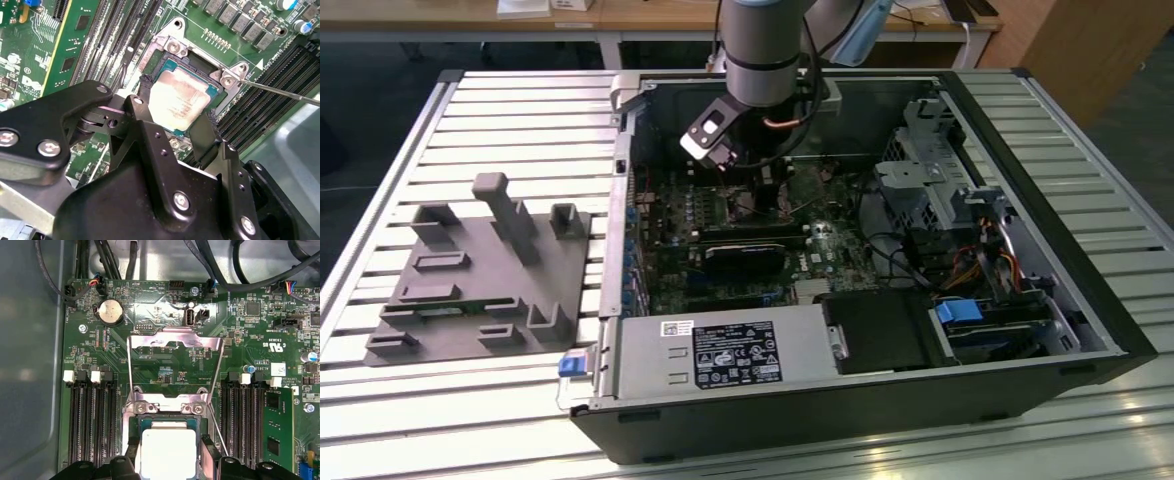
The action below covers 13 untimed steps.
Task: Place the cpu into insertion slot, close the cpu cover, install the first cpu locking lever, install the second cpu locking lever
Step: 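Place the cpu into insertion slot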
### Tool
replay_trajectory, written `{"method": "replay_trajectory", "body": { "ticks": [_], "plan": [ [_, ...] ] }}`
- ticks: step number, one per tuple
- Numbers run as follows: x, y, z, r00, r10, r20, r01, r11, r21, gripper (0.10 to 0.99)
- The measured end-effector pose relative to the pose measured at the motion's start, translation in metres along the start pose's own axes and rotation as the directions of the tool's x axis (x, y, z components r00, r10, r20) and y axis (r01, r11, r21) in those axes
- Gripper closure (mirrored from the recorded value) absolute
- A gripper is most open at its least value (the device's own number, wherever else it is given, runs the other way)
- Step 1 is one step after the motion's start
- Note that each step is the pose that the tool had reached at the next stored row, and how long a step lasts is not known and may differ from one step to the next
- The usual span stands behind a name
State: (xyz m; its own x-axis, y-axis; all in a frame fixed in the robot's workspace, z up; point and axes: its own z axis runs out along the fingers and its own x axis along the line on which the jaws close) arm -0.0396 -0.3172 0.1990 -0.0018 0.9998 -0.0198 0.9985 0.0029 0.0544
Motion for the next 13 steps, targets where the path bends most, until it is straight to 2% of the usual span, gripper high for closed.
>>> {"method": "replay_trajectory", "body": {
  "ticks": [10, 12, 13],
  "plan": [
    [-0.0004, 0.0005, -0.0092, 1.0, 0.0, -0.0001, 0.0, 1.0, 0.0, 0.514],
    [-0.001, 0.0005, -0.0095, 1.0, 0.0, 0.0, 0.0, 1.0, 0.0, 0.635],
    [-0.0016, 0.0005, -0.0096, 1.0, 0.0, 0.0001, 0.0, 1.0, 0.0, 0.635]
  ]
}}
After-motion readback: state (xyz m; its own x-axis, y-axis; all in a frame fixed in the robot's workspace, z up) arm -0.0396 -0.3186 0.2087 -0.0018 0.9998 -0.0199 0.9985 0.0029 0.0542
